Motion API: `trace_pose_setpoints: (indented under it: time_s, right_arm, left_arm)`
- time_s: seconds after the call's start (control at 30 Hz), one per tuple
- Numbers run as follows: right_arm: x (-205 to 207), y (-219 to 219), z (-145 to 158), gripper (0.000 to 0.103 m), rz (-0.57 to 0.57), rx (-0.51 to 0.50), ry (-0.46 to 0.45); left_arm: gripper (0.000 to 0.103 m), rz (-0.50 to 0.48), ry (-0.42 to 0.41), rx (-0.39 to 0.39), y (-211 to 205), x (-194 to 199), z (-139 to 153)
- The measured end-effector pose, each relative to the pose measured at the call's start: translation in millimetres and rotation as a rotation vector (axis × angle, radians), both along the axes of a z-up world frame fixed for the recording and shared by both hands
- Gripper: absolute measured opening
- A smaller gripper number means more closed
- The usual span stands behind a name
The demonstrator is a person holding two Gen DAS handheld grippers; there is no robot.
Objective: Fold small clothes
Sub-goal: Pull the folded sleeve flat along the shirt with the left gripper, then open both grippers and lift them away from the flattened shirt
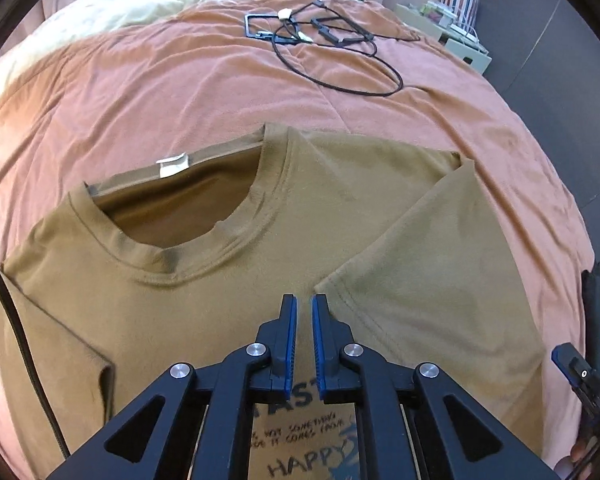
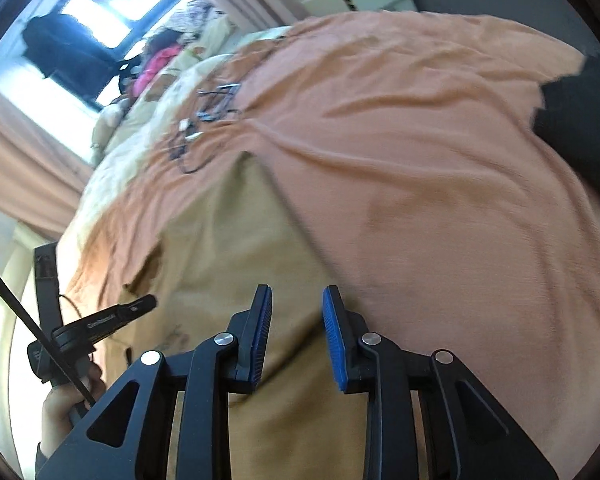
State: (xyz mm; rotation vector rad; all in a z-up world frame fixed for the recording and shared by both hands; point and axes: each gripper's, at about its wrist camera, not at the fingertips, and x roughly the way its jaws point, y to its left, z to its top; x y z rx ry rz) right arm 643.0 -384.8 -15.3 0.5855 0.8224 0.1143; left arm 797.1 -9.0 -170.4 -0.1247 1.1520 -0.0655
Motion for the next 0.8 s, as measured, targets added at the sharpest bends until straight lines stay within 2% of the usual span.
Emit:
trace_pose_setpoints:
  time_s: [0.17,0.4,0.63,0.8]
  right_arm:
    - [2.3,27.5,-9.1,0.024,0.117,-0.025,0.005]
    - [7.1,49.9,-36.7,0.024,0.203,-0.057,0.13]
    - [-3.0,68.6,-28.4,0.024,0.259,-0.072,0.165]
    - [-14.7,69.4,-6.5,0.024,0.24,-0.091,0.123]
  left_arm:
    - [0.009,-0.004,0.001,-0.035,9.3,-16.9,9.0]
    - [0.009,0.018,0.0,-0.037,39.5,-54.4,27.2]
    - [0.009,0.063,-0.009,-0.03,76.8,-100.3,51.5]
    - [0.009,0.095,-0.026,-0.033,101.7,-139.7,75.6]
